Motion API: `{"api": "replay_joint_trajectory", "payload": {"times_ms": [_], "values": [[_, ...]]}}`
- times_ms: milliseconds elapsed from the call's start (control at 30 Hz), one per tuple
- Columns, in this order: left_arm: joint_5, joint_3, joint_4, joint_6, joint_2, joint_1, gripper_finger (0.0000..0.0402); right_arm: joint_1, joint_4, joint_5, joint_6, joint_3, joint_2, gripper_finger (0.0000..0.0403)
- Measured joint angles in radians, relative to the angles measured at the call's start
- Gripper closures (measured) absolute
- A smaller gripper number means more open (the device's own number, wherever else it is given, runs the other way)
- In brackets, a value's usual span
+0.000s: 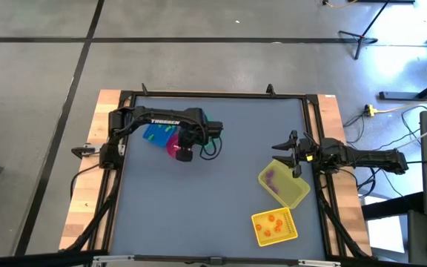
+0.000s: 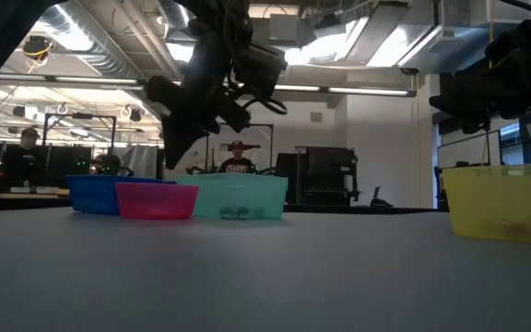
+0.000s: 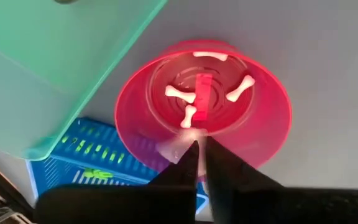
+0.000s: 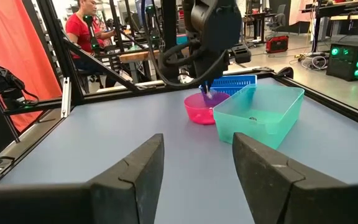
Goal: Sort Halloween decoration
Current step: Put the white bone toy into the red bin, then return to Home Position
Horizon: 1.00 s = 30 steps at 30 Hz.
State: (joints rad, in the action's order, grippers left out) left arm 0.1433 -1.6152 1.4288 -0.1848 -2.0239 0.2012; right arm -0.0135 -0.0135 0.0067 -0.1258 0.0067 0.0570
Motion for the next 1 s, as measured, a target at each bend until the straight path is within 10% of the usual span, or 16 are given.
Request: {"api": "replay_joint_trajectory", "payload": {"times_ms": [433,1000], "values": [[0.001,0.016,-0.006,0.000,0.000,0.000,0.0319,0.000,0.000,0.000,0.000,0.000,0.000,0.0214],[-0.006,0.016,-0.070,0.093,0.400,-0.029,0.0400,0.000,0.000,0.000,0.002,0.000,0.000,0.0304]]}}
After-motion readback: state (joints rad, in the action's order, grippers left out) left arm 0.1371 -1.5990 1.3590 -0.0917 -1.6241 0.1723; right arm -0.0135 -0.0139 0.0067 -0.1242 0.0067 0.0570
